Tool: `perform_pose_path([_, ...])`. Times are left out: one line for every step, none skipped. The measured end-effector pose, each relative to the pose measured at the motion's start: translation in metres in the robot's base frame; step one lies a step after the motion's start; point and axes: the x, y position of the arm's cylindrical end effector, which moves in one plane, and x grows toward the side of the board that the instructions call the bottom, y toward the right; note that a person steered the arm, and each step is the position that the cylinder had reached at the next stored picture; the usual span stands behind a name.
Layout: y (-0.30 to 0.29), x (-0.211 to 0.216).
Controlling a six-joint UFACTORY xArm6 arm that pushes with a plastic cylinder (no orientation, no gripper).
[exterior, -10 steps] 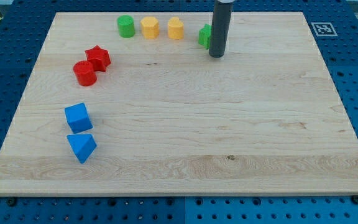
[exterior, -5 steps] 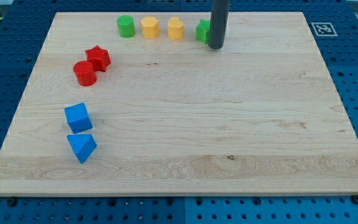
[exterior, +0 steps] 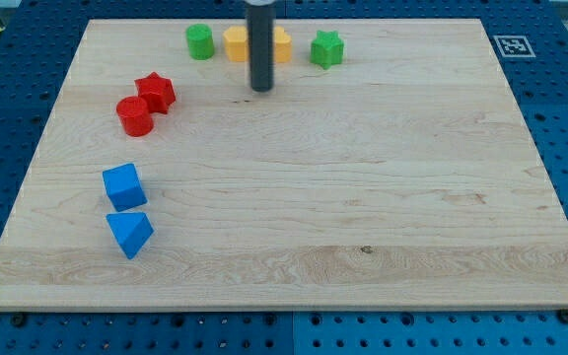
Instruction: Separate red star from the red circle
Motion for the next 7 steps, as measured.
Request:
perform_pose_path([-0.068,-0.012])
perform_pose_path([-0.132,-0.033])
perform_pose_path([-0.162,-0.017])
perform_pose_path([-0.163,0.017])
perform_pose_path([-0.162,0.020])
perform_pose_path([-0.127,0.040])
perform_pose_path([-0.093,0.043])
